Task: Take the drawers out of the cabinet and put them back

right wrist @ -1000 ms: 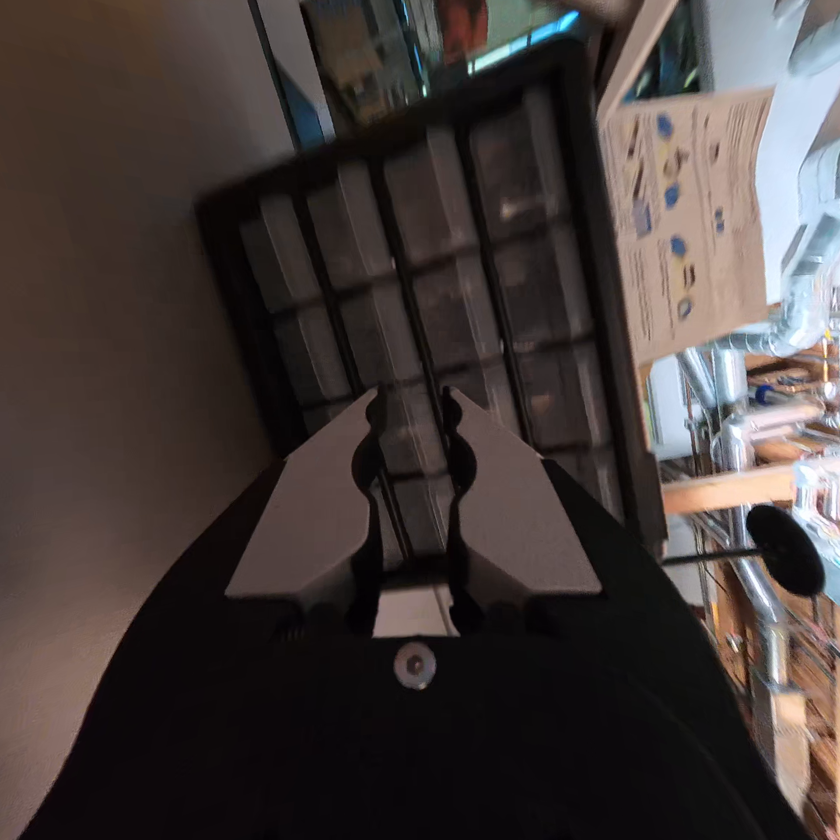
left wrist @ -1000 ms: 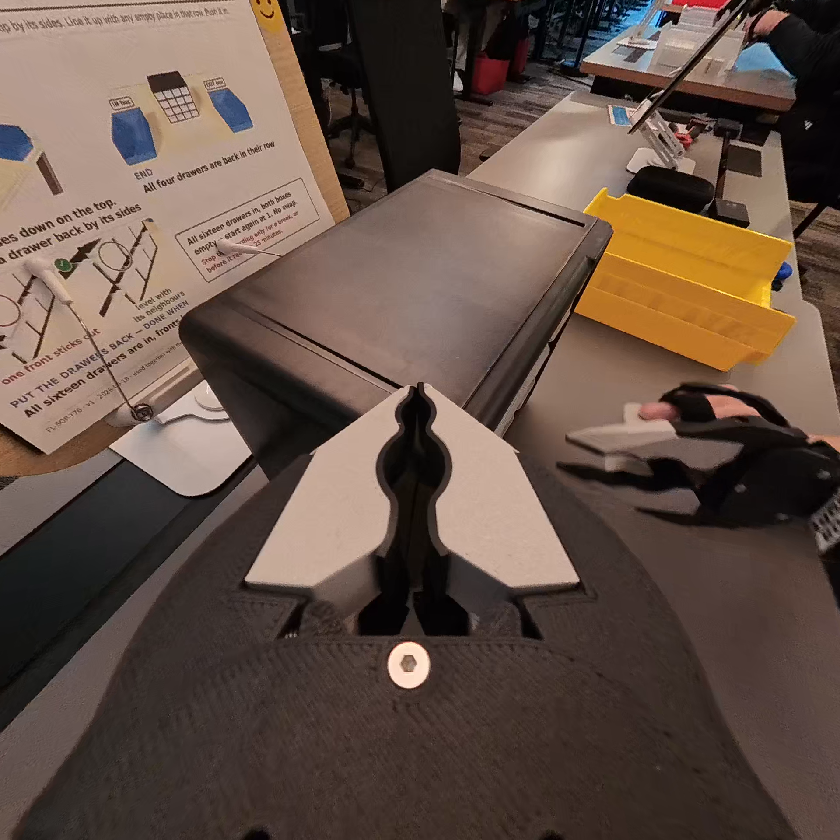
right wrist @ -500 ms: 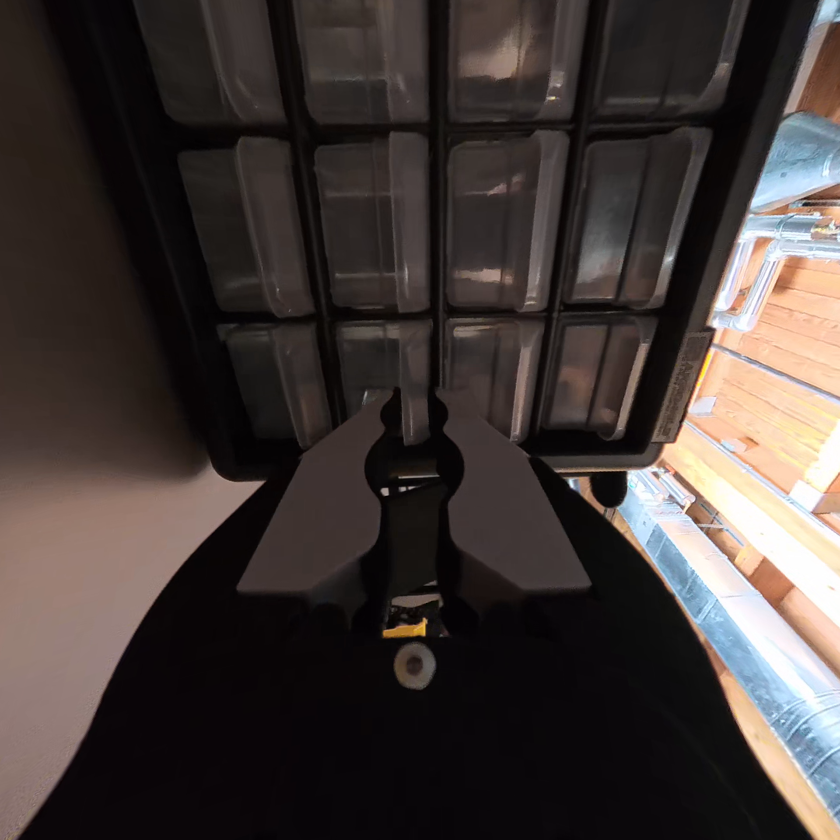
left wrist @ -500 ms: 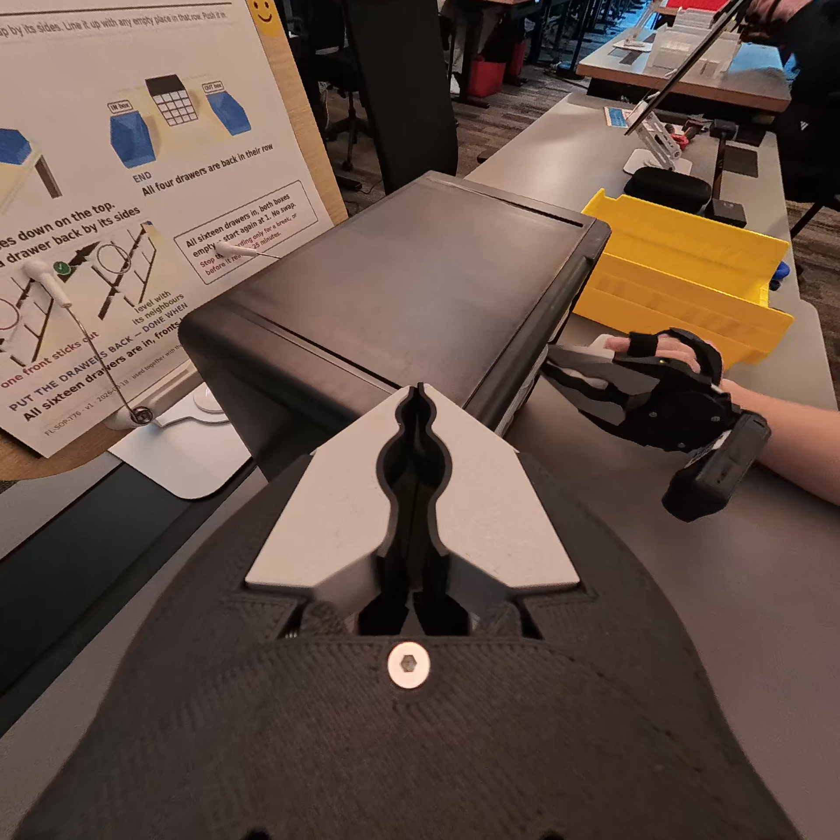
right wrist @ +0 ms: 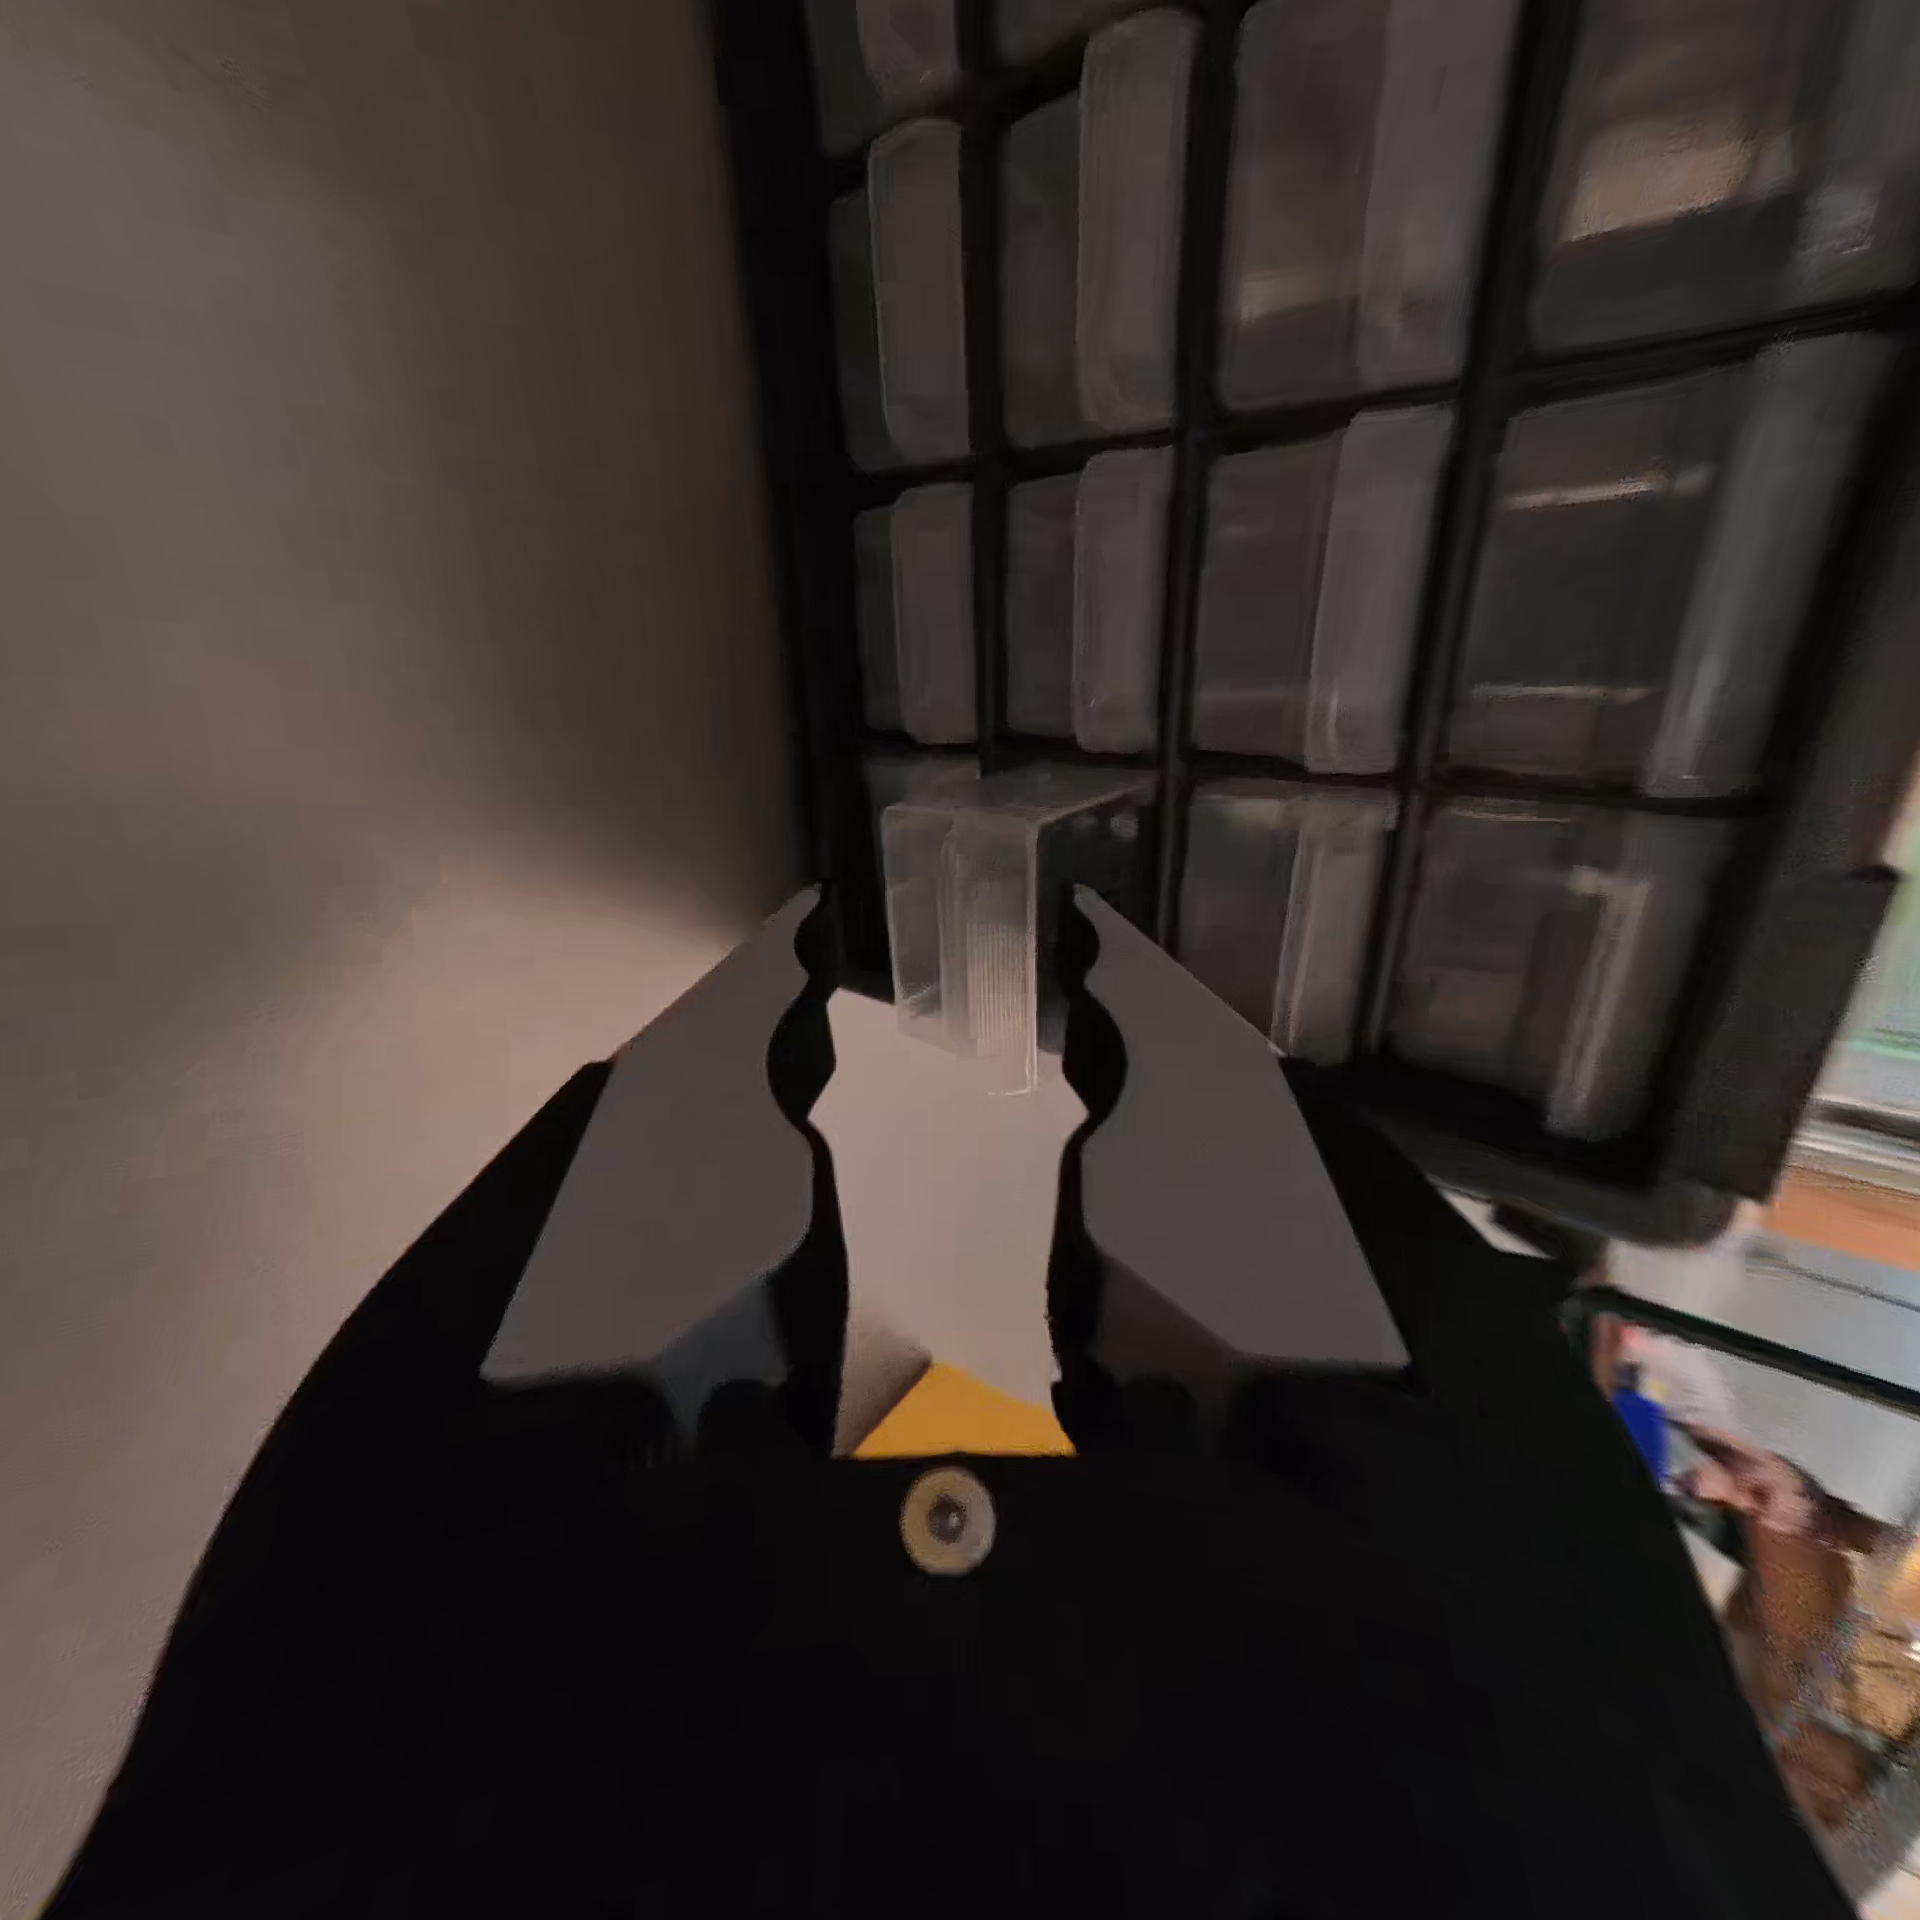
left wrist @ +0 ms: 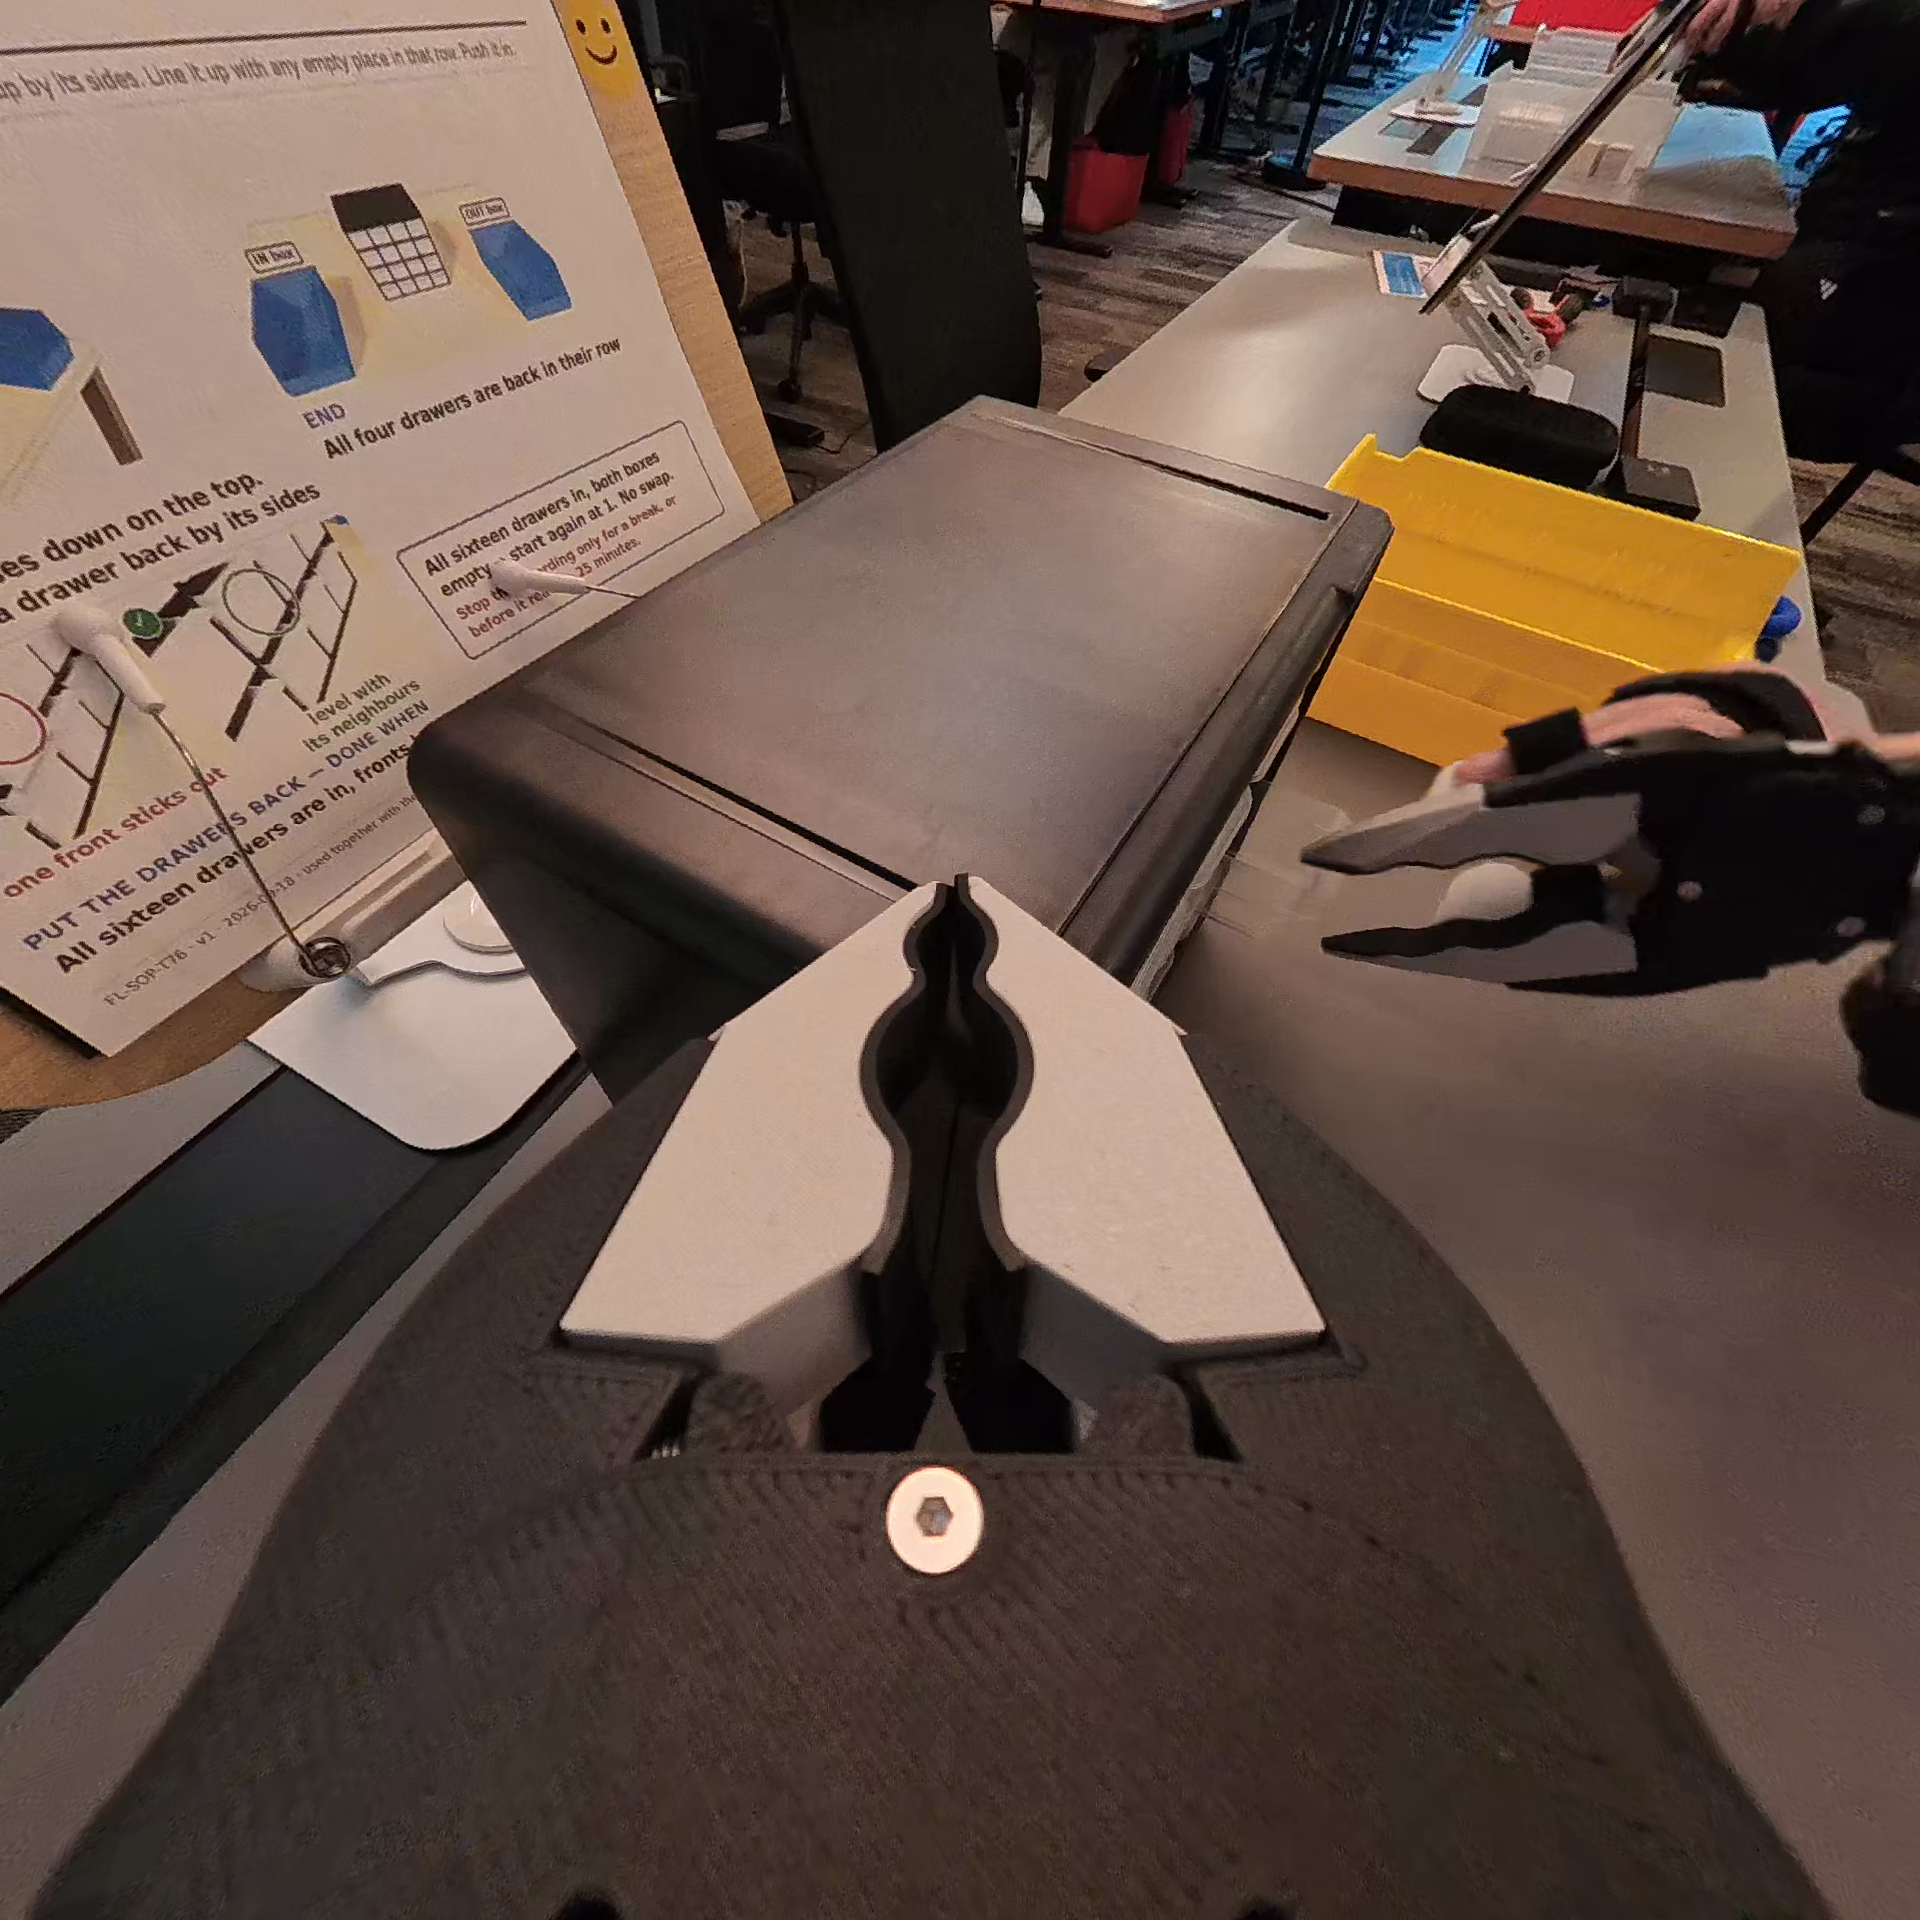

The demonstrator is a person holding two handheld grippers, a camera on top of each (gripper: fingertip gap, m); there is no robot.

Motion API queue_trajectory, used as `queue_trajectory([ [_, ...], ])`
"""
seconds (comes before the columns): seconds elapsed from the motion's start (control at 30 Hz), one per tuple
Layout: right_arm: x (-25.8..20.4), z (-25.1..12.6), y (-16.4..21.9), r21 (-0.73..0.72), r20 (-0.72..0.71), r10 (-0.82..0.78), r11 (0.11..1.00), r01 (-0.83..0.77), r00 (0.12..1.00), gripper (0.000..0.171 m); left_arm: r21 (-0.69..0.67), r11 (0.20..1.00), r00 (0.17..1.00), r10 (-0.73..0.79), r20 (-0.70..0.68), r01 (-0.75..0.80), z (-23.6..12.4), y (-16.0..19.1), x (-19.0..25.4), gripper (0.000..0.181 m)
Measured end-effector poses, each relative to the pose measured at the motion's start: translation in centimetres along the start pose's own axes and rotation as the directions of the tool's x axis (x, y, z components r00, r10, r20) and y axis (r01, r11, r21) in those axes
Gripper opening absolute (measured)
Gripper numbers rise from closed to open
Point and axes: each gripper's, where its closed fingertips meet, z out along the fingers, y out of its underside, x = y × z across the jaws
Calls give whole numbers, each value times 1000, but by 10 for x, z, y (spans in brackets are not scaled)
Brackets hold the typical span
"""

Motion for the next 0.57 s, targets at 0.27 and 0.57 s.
queue_trajectory([
  [0.27,-10,5,19,-182,353,60,983,6,934,17,-2,1000,1000,2,0,-2,0,0,0,0],
  [0.57,-73,-48,6,-174,636,153,983,-53,756,12,6,1000,1000,-6,-12,6,0,0,0,0],
])
